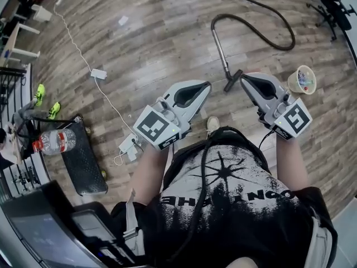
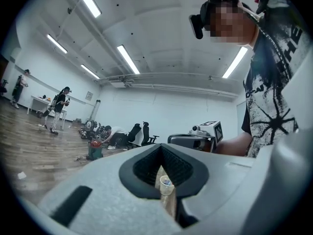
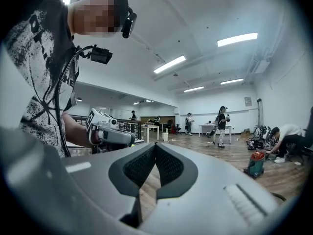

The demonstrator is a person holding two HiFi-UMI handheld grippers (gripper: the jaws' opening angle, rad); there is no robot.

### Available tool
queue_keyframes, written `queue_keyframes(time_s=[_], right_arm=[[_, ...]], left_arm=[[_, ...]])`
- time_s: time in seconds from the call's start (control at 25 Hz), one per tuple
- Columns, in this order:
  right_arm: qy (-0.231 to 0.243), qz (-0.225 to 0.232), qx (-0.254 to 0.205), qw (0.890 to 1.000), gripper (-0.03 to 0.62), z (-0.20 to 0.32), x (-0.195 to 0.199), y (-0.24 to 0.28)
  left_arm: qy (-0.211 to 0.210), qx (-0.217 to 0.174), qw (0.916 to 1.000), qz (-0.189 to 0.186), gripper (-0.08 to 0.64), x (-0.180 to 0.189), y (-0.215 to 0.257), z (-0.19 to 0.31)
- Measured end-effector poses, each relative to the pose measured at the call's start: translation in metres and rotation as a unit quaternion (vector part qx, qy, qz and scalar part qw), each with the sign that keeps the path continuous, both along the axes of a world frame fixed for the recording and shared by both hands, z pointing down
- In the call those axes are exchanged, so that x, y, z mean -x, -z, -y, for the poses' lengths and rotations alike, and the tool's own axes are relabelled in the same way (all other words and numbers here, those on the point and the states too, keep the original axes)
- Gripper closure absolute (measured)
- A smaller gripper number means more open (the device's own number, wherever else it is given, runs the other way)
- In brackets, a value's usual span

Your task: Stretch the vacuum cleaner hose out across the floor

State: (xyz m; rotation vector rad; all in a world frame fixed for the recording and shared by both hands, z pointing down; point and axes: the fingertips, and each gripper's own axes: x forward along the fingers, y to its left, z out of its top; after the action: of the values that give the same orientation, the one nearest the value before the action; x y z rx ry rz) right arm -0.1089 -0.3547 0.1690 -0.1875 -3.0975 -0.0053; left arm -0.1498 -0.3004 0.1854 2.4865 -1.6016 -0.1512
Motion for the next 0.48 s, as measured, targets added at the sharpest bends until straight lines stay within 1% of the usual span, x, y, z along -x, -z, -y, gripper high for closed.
queue_keyframes(time_s=[0.16, 0.28, 0.36, 0.48], right_arm=[[0.016, -0.007, 0.006, 1.0, 0.584, 0.041, 0.007, -0.012], [0.03, 0.002, 0.016, 0.999, 0.584, 0.058, 0.017, -0.01], [0.031, 0.002, 0.021, 0.999, 0.583, 0.07, 0.027, -0.009], [0.023, -0.014, 0.018, 0.999, 0.583, 0.09, 0.041, -0.018]], left_arm=[[0.007, -0.002, 0.9999, 0.007, 0.56, 0.007, -0.003, 0.041], [0.013, 0.0, 0.9998, 0.013, 0.56, 0.015, -0.003, 0.062], [0.013, 0.008, 0.9998, 0.014, 0.56, 0.024, -0.003, 0.075], [0.009, 0.019, 0.9997, 0.016, 0.56, 0.038, -0.007, 0.092]])
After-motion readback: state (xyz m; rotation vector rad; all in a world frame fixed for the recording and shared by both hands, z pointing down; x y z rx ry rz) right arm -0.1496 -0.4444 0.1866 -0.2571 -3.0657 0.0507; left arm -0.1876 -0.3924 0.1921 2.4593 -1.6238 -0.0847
